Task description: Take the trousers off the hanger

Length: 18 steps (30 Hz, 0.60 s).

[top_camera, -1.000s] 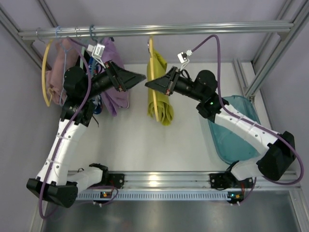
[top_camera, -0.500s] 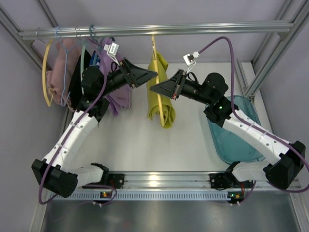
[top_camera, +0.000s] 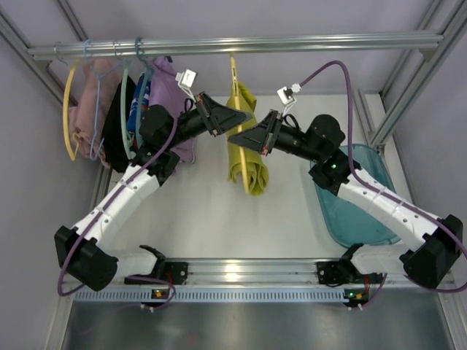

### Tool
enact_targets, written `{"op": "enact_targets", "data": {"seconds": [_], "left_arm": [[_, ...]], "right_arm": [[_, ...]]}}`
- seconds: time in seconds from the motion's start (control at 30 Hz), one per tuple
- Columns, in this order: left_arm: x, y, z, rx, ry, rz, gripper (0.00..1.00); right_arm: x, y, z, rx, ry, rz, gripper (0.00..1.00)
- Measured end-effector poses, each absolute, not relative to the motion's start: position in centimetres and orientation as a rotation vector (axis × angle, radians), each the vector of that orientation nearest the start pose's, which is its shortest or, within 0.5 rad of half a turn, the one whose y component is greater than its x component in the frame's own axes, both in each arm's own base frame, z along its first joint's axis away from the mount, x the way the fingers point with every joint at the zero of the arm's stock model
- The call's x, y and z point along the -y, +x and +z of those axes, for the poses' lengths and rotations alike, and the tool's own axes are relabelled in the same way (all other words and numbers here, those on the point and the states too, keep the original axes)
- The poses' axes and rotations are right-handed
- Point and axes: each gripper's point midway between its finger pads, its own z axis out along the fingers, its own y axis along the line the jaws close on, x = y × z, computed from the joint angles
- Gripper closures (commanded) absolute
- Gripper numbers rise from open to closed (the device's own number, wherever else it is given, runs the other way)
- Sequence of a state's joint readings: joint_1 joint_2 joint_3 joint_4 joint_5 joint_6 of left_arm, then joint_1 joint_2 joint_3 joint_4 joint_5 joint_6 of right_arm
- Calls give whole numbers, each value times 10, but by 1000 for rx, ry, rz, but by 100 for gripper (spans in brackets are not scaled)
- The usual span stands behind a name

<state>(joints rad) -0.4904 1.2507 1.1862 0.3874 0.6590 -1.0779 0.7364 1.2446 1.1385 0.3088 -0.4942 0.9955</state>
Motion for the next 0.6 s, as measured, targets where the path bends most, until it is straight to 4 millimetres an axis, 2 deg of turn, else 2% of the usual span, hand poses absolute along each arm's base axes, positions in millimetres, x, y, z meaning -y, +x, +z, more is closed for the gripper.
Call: {"op": "enact_targets", "data": {"seconds": [0.03, 0.07, 0.13, 0.17, 0.23, 0.27, 0.3, 0.37, 0.47, 0.6], "left_arm": [[296, 265, 448, -1536, 210, -1714, 92], [297, 264, 448, -1555, 177, -1746, 100], [299, 264, 446, -1591, 122, -1785, 100], [299, 265, 443, -1605, 112, -1786, 100], [301, 268, 437, -1632, 95, -1786, 100], [302, 271, 434, -1651, 73, -1787, 100], [302, 272, 431, -1669, 56, -1789, 100], [301, 276, 423, -1715, 13, -1794, 100], [300, 281, 413, -1770, -47, -1794, 100], [298, 286, 409, -1813, -115, -1785, 100]], "right_arm": [[-351, 217, 419, -1614, -288, 1723, 100], [-350, 217, 416, -1613, -296, 1711, 92], [-348, 218, 410, -1593, -324, 1676, 86], [-347, 220, 408, -1591, -325, 1663, 76], [-342, 222, 404, -1575, -334, 1637, 68], [-337, 222, 404, -1563, -340, 1620, 55], [-332, 223, 404, -1553, -339, 1603, 49], [-315, 228, 408, -1515, -332, 1545, 32], [-281, 240, 421, -1432, -309, 1400, 23], [-240, 244, 426, -1337, -324, 1161, 17]]}}
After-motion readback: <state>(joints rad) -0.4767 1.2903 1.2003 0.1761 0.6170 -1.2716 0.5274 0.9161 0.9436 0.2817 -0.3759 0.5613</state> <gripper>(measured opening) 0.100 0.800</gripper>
